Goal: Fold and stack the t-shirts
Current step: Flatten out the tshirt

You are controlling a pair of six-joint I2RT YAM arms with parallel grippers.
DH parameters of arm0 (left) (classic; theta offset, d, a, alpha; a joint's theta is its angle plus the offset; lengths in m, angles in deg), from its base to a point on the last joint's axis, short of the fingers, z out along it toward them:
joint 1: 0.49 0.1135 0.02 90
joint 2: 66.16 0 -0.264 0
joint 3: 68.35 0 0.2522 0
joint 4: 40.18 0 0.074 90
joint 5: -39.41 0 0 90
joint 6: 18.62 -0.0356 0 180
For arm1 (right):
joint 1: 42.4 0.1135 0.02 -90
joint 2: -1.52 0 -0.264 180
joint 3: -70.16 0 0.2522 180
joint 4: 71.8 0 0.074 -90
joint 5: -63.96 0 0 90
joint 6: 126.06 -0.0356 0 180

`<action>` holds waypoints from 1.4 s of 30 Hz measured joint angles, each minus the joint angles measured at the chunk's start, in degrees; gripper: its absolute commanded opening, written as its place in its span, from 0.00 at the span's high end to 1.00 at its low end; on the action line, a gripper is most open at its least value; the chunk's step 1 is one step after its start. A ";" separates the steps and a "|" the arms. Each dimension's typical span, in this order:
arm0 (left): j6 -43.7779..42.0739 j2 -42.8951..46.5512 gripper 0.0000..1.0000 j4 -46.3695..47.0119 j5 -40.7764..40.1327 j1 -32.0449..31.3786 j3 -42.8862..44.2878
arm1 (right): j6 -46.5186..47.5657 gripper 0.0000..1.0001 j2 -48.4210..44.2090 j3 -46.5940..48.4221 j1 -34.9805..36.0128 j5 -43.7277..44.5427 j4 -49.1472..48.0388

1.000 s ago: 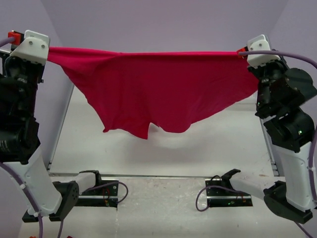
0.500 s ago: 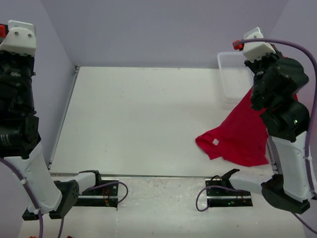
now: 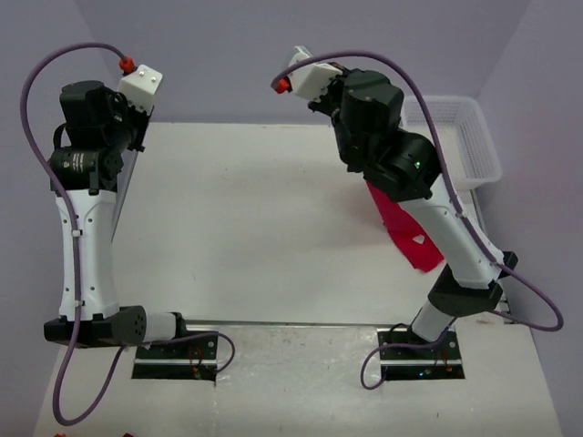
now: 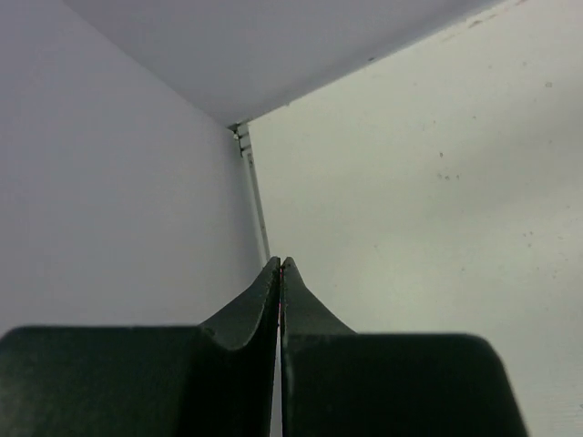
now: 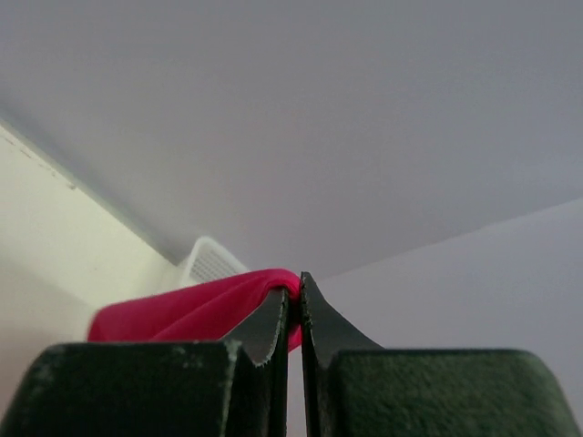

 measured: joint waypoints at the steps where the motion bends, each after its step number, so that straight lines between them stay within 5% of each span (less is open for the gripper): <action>1: -0.02 0.35 1.00 -0.02 0.35 0.00 -1.14 | 0.61 1.00 0.85 1.03 1.09 -0.04 -0.48; 11: -0.20 4.15 1.00 1.07 0.66 0.00 -11.28 | -0.57 1.00 2.80 1.60 8.09 -1.79 -1.88; 15: -0.11 4.37 1.00 1.42 1.25 0.00 -13.00 | -7.43 0.53 2.32 -4.26 6.05 -5.49 1.42; 16: -0.07 4.35 1.00 1.46 1.49 0.00 -13.35 | -9.11 0.20 2.91 -4.94 5.03 -6.62 2.71; 17: 0.11 4.35 1.00 1.64 1.68 0.00 -13.70 | -11.13 0.06 3.56 -5.11 4.17 -7.56 3.96; 18: 0.35 4.35 0.95 1.88 1.90 0.00 -14.01 | -12.61 0.01 4.46 -5.09 3.13 -8.37 4.92; 19: 0.61 4.33 0.84 2.03 2.08 0.00 -14.21 | -14.23 0.01 5.35 -5.07 1.92 -9.57 5.90; 20: 1.27 4.24 0.51 2.34 2.27 0.00 -14.36 | -15.76 0.01 6.25 -5.07 0.74 -10.54 6.64; 23: 3.30 4.20 0.05 4.28 3.45 0.00 -15.50 | -20.22 0.01 8.15 -5.09 -1.95 -13.42 8.61; 35: 10.29 0.94 0.00 14.58 5.01 -0.26 -22.12 | -31.54 0.01 2.21 -12.13 -7.34 -31.76 10.23; 42: 15.89 9.73 0.00 25.88 1.49 -0.28 -40.98 | -41.48 0.01 -13.75 -39.65 -36.61 -44.76 1.18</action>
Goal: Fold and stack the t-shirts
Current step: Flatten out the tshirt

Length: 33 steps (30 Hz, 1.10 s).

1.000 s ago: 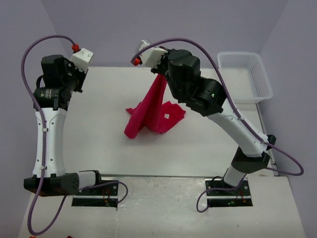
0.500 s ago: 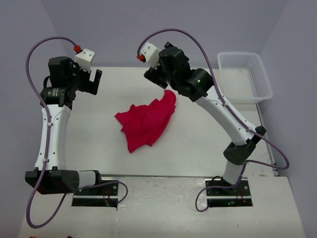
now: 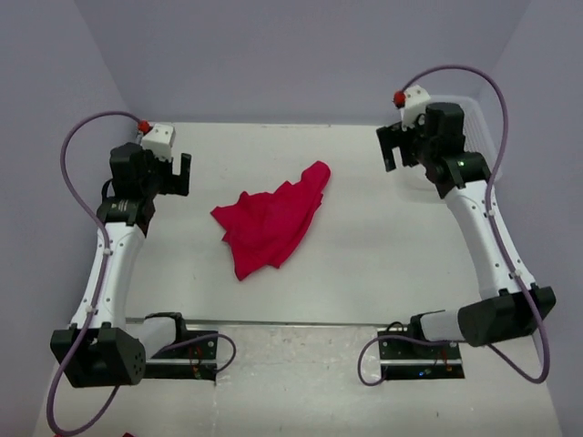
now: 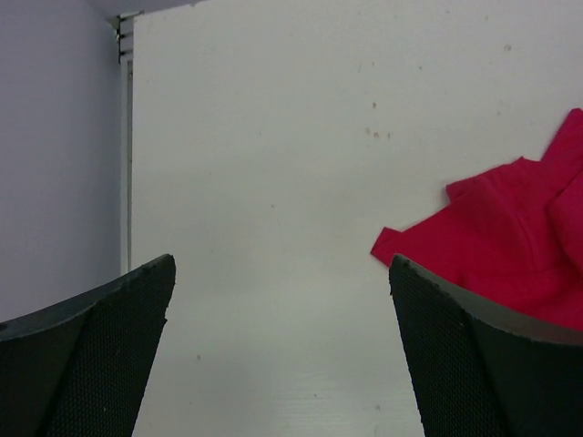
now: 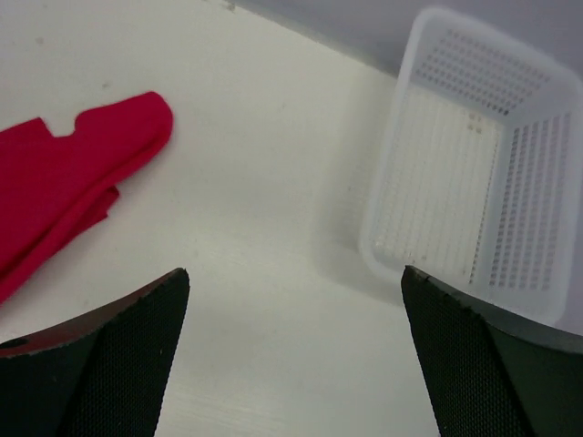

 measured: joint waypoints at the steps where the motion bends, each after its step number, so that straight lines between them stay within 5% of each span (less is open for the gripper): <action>1: 0.61 2.64 0.00 1.57 -0.70 0.00 -3.63 | -0.92 0.01 -2.95 -5.70 -3.48 -1.31 -1.75; 9: 3.85 20.63 0.00 12.13 -6.43 -0.04 -25.29 | -10.82 0.01 -29.55 -50.60 -17.14 -11.74 -27.43; 15: 5.16 23.71 0.00 14.53 -8.11 0.37 -31.08 | -17.03 0.01 -30.53 -72.24 -17.55 -12.68 -52.04; 27: 5.86 32.39 0.00 19.56 -8.81 0.57 -36.81 | -22.84 0.01 -12.61 -82.66 -17.68 -12.11 -93.31; 33: 5.16 27.32 0.00 25.97 -8.68 0.57 -38.86 | -22.86 0.01 -8.09 -82.55 -16.70 -11.82 -97.48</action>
